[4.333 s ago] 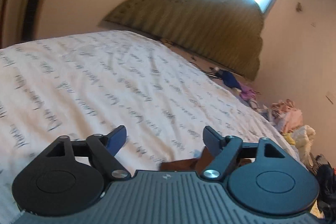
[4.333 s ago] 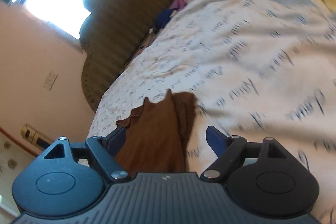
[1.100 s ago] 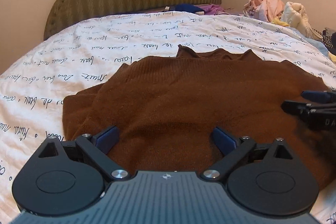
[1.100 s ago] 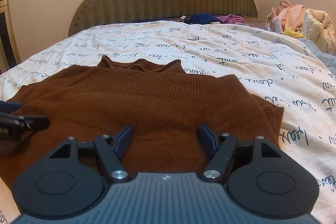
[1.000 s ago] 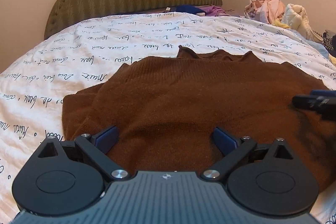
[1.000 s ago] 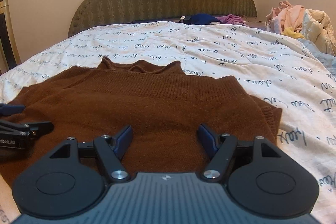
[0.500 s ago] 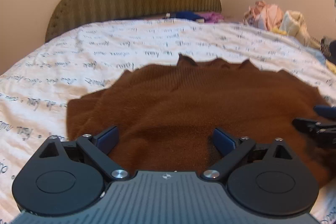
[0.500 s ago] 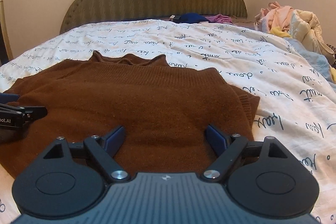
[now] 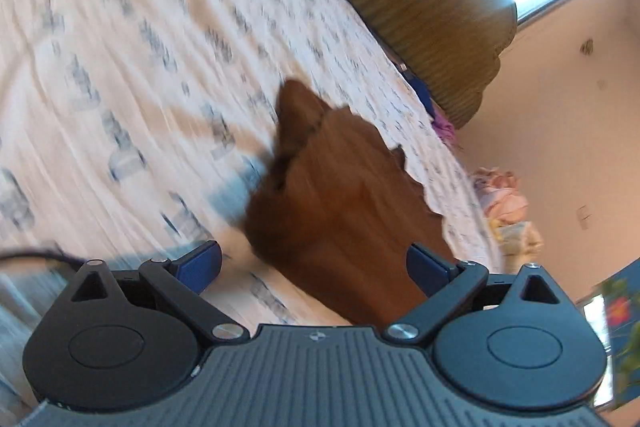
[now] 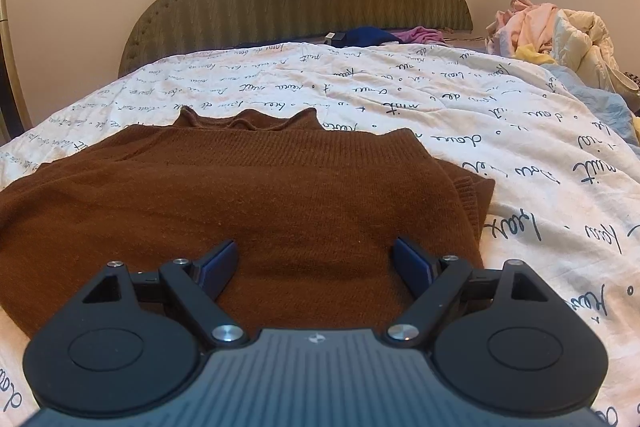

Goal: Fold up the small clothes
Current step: 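Grasp a corner of the sweater with the left tool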

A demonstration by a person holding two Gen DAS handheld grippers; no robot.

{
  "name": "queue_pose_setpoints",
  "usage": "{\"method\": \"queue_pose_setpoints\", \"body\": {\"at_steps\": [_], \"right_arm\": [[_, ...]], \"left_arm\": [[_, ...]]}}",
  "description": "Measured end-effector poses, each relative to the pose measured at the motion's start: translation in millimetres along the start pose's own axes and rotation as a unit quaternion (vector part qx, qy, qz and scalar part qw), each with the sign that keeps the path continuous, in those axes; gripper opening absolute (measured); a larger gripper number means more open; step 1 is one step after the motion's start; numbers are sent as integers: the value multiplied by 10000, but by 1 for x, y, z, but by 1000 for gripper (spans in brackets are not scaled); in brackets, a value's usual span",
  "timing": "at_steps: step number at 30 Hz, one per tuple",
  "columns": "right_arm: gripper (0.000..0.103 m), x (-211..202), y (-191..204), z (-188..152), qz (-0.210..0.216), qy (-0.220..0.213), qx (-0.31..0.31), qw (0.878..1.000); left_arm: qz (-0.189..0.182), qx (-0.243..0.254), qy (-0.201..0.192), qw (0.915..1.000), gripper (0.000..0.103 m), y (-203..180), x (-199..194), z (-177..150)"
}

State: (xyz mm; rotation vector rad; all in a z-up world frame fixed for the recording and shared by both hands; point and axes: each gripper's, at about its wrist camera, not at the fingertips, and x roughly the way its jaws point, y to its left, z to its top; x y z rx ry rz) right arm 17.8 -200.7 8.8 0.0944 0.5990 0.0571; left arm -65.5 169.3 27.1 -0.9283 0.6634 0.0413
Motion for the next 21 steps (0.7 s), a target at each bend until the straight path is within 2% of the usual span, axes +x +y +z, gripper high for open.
{"method": "queue_pose_setpoints", "body": {"at_steps": [4, 6, 7, 9, 10, 11, 13, 18, 21], "right_arm": [[86, -1, -1, 0, 28, -13, 29, 10000], [86, -2, -2, 0, 52, -21, 56, 10000], [86, -2, -2, -1, 63, -27, 75, 9999], [86, -2, -3, -1, 83, -34, 102, 9999], [86, -2, -3, -1, 90, -36, 109, 9999], [86, -2, -3, -1, 94, -37, 114, 9999], [86, -2, -4, -1, 99, -37, 119, 9999], [86, -2, -4, -1, 97, -36, 115, 9999], [86, -1, -3, -1, 81, -29, 93, 9999]], "left_arm": [[8, -38, -17, 10000, 96, -10, 24, 3], [271, -305, -139, 9991, 92, -9, 35, 9], [332, -433, -250, 9982, 86, -10, 37, 12], [537, -593, -477, 9956, 56, -10, 39, 16], [605, -616, -429, 9953, 23, -10, 43, 19], [651, -703, -349, 9948, 19, -6, 47, 21], [625, -878, -263, 9938, 19, 1, 52, 22], [439, -956, -349, 9938, 22, 12, 52, 21], [413, -937, -386, 9940, 15, 9, 46, 22]]}}
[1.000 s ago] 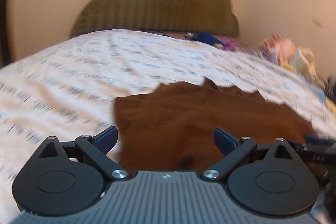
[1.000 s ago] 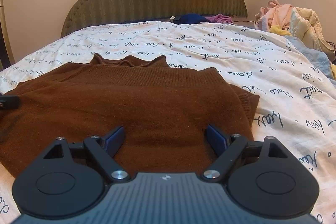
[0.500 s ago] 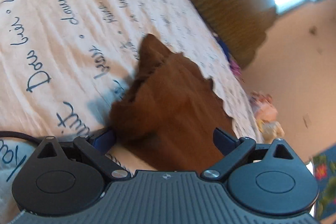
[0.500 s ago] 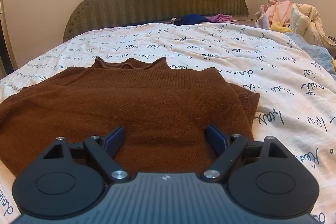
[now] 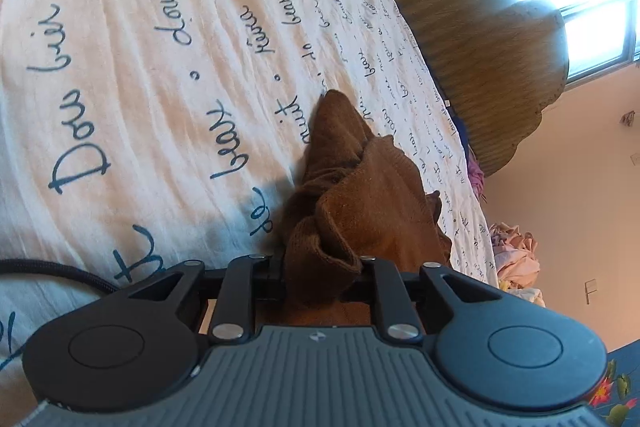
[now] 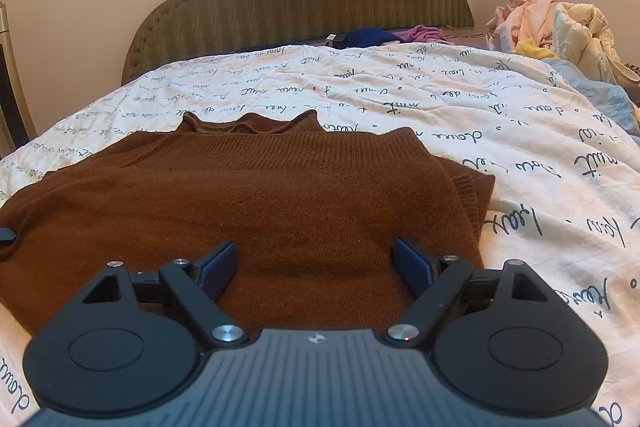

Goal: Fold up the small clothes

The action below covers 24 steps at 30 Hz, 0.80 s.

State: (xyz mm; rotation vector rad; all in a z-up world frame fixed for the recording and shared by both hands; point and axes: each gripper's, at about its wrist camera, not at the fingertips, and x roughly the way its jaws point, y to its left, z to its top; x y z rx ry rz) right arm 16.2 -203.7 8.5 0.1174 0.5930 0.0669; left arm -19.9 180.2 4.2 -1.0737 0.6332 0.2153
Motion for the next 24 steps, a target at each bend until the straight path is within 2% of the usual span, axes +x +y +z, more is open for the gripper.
{"method": "queue_pose_setpoints", "body": {"at_steps": [2, 4, 6, 7, 8, 9, 11, 13, 14, 15, 17, 18, 21, 24], "right_arm": [[86, 0, 1, 0, -17, 5, -23, 10000], [86, 0, 2, 0, -22, 14, -45, 10000], [86, -3, 2, 10, 40, 141, -2, 9999], [87, -6, 1, 21, 126, 243, 267, 9993], [87, -8, -1, 34, 390, 346, 662, 9964], [87, -6, -1, 48, 810, 486, 1053, 9899], [87, 9, 14, 73, 1815, 1046, 1516, 9660], [87, 37, 47, 92, 2688, 1821, 1490, 9340], [87, 49, 66, 98, 2921, 2110, 1354, 9229], [87, 58, 88, 105, 3011, 2265, 1112, 9196], [87, 70, 131, 119, 3019, 2426, 380, 9212], [87, 75, 152, 123, 2992, 2495, 30, 9210], [87, 94, 199, 126, 2819, 2794, -624, 9157], [84, 111, 222, 119, 2446, 2894, -1237, 9171]], "left_arm": [[-26, 407, -119, 9991, 11, -11, -5, 1], [99, 1148, -339, 9928, 10, -29, -9, -6], [176, 2007, -585, 9778, 9, -46, -15, -20], [220, 2348, -681, 9694, 9, -52, -16, -27], [256, 2678, -773, 9600, 9, -59, -18, -37], [239, 2883, -816, 9537, 9, -63, -18, -44], [197, 3312, -912, 9389, 9, -71, -17, -59], [199, 3738, -982, 9221, 9, -79, -16, -73], [177, 3983, -975, 9119, 9, -82, -15, -81], [210, 4232, -988, 9004, 9, -87, -14, -88], [288, 4627, -1049, 8798, 9, -92, -10, -99], [276, 4738, -1029, 8741, 9, -93, -9, -103], [222, 4926, -983, 8644, 9, -95, -6, -110], [202, 5074, -941, 8563, 9, -96, -5, -114]]}}
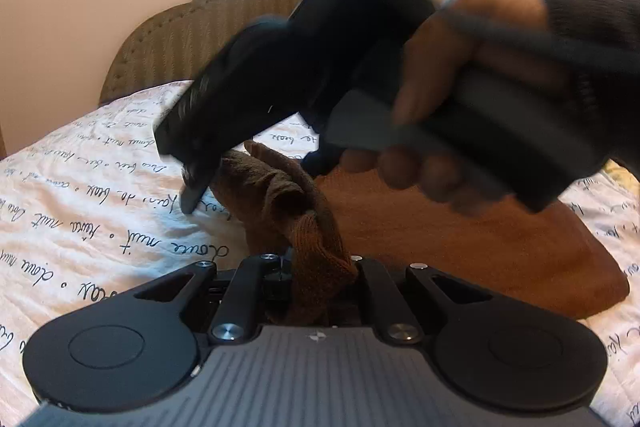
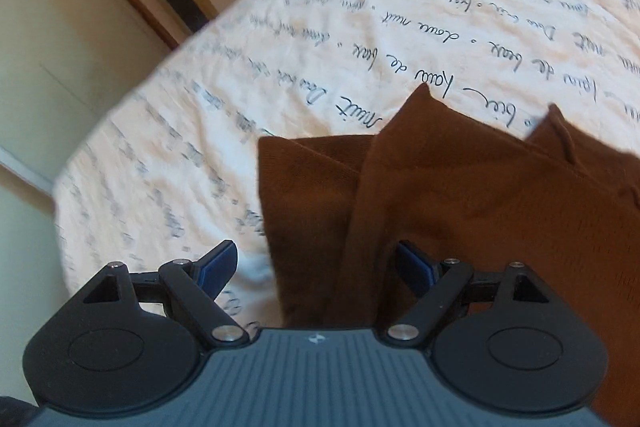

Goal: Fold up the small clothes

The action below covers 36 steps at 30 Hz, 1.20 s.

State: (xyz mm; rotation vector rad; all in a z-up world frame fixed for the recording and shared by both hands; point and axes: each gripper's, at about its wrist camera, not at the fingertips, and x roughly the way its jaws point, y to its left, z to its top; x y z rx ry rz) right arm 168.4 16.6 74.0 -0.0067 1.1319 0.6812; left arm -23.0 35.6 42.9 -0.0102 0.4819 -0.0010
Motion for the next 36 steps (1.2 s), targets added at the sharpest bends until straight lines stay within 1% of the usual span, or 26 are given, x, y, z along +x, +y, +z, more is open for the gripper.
{"method": "queue_pose_setpoints", "body": {"at_steps": [1, 2, 3, 5, 6, 9, 11, 13, 16, 18, 19, 20, 22, 23, 25, 26, 27, 29, 30, 31, 32, 33, 34, 35, 36], "right_arm": [[54, 5, -1, -2, -136, -40, -143, 9998], [34, 8, -4, -3, -228, -81, -254, 9994], [24, 6, -12, -7, -282, -148, -226, 9992], [22, -7, -32, -15, -23, -381, -37, 9993], [21, -18, -43, -19, 3, -477, 35, 9989], [21, -60, -77, -33, 180, -882, 231, 9957], [21, -91, -101, -51, 90, -1100, 328, 9933], [21, -121, -130, -74, -5, -1268, 542, 9904], [21, -143, -181, -122, -196, -1337, 1096, 9847], [23, -144, -211, -154, -253, -1320, 1490, 9797], [26, -143, -224, -168, -144, -1365, 1719, 9755], [26, -143, -234, -182, 56, -1514, 1962, 9688], [36, -146, -247, -197, 432, -1763, 2318, 9557], [40, -148, -250, -199, 560, -1842, 2423, 9509], [61, -157, -254, -199, 634, -2081, 2507, 9433], [65, -163, -257, -197, 597, -2254, 2530, 9390], [67, -168, -260, -195, 560, -2409, 2542, 9350], [67, -173, -266, -190, 477, -2609, 2594, 9287], [65, -174, -267, -187, 400, -2629, 2558, 9295], [45, -172, -265, -182, 273, -2585, 2431, 9345], [26, -170, -260, -178, 113, -2500, 2206, 9427], [5, -167, -255, -174, -138, -2360, 2056, 9496], [5, -166, -251, -173, -342, -2324, 1932, 9526], [5, -169, -248, -174, -379, -2388, 1833, 9529], [5, -174, -247, -178, -327, -2469, 1842, 9508]], "left_arm": [[-1, 43, 12, 10000, 9, -2, 0, 0], [-5, 73, 30, 10000, 9, -3, 1, 1], [-33, 81, 40, 10000, 9, -5, 1, 2], [-186, 119, 14, 9998, 9, -15, 1, 8], [-287, 178, -29, 9994, 9, -23, 1, 12], [-708, 422, -213, 9964, 9, -62, 1, 24], [-1063, 541, -295, 9924, 9, -94, 2, 30], [-1410, 651, -291, 9874, 9, -126, 6, 30], [-1767, 925, -7, 9799, 9, -169, 20, 15], [-1837, 1192, 156, 9756, 9, -191, 27, 1], [-1812, 1295, 205, 9747, 9, -197, 29, -4], [-1760, 1389, 244, 9742, 9, -200, 31, -9], [-1730, 1452, 270, 9738, 9, -199, 34, -12], [-1721, 1474, 281, 9736, 9, -199, 35, -12], [-1701, 1536, 261, 9730, 9, -195, 38, -9], [-1678, 1581, 236, 9728, 9, -199, 37, -7], [-1651, 1628, 218, 9725, 9, -199, 37, -7], [-1588, 1739, 186, 9717, 9, -207, 36, -10], [-1561, 1803, 166, 9710, 9, -212, 36, -11], [-1538, 1862, 142, 9703, 9, -217, 32, -13], [-1527, 1900, 131, 9697, 9, -223, 30, -12], [-1527, 1909, 130, 9696, 9, -224, 31, -12], [-1540, 1898, 113, 9696, 9, -223, 29, -11], [-1561, 1889, 101, 9695, 9, -223, 29, -10], [-1593, 1874, 101, 9692, 9, -223, 29, -9]]}}
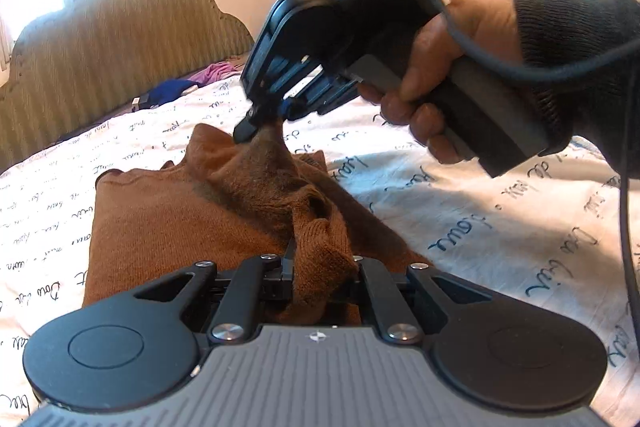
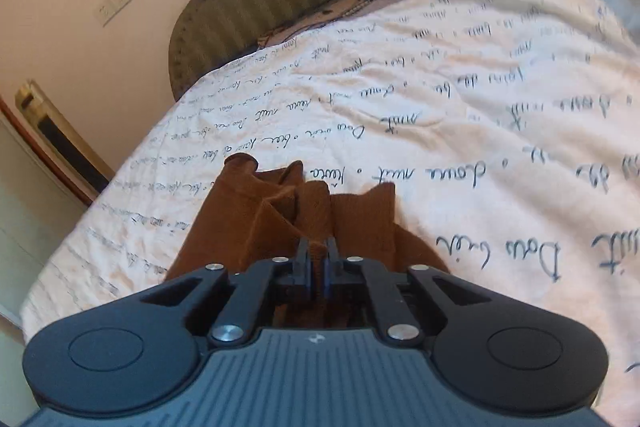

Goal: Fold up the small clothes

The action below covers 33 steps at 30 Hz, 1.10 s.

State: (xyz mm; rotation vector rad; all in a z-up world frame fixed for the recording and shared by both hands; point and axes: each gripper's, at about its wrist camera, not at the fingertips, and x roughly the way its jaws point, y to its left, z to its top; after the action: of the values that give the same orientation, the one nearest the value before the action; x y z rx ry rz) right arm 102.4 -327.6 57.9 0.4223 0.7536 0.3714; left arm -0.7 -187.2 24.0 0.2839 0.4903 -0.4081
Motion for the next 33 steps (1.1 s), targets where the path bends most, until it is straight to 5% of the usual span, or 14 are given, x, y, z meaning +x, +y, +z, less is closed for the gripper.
{"method": "queue_pose_setpoints", "body": {"at_steps": [5, 7, 9, 11, 13, 15, 18, 23, 26, 28, 29, 31, 33], "right_arm": [[5, -4, -38, -11, -351, 59, 452, 9983], [5, 3, -50, -24, -116, 184, 754, 9969], [8, 0, -54, -30, 44, 50, 1036, 9946], [18, -8, -62, -28, 208, -80, 1433, 9894], [44, -22, -69, -24, 182, -341, 1801, 9829], [57, -38, -64, -18, 158, -686, 1833, 9805], [57, -50, -33, -4, 474, -877, 1283, 9867], [60, -5, 17, 14, 1481, -278, 919, 9843], [60, 34, 20, 12, 1100, 26, 1025, 9886], [58, 55, 8, 5, 250, 170, 972, 9948], [54, 59, -4, -4, 165, 128, 1020, 9946], [44, 51, -34, -20, 630, -263, 1536, 9858], [34, 46, -48, -27, 722, -357, 1798, 9804]], "left_arm": [[-153, 52, 152, 9998, 10, -5, 5, -7], [-194, 64, 96, 9997, 15, -3, 3, -9], [-486, -79, -44, 9988, 38, 6, -6, -9], [-924, -289, -258, 9950, 80, 22, -23, -8], [-1127, -506, -522, 9910, 88, 42, -45, -10], [-1274, -878, -663, 9857, 88, 70, -66, -12], [-1142, -1750, -718, 9753, 89, 118, -76, -11], [-553, -2943, -501, 9528, 82, 176, -32, 3], [-558, -2626, -255, 9630, 78, 170, -1, 9], [-640, -2288, 132, 9713, 78, 154, 18, 5], [-649, -2054, 348, 9759, 80, 142, 27, -5], [-425, -1597, 226, 9860, 84, 127, 31, -23], [-423, -1553, 147, 9868, 83, 125, 28, -26]]}}
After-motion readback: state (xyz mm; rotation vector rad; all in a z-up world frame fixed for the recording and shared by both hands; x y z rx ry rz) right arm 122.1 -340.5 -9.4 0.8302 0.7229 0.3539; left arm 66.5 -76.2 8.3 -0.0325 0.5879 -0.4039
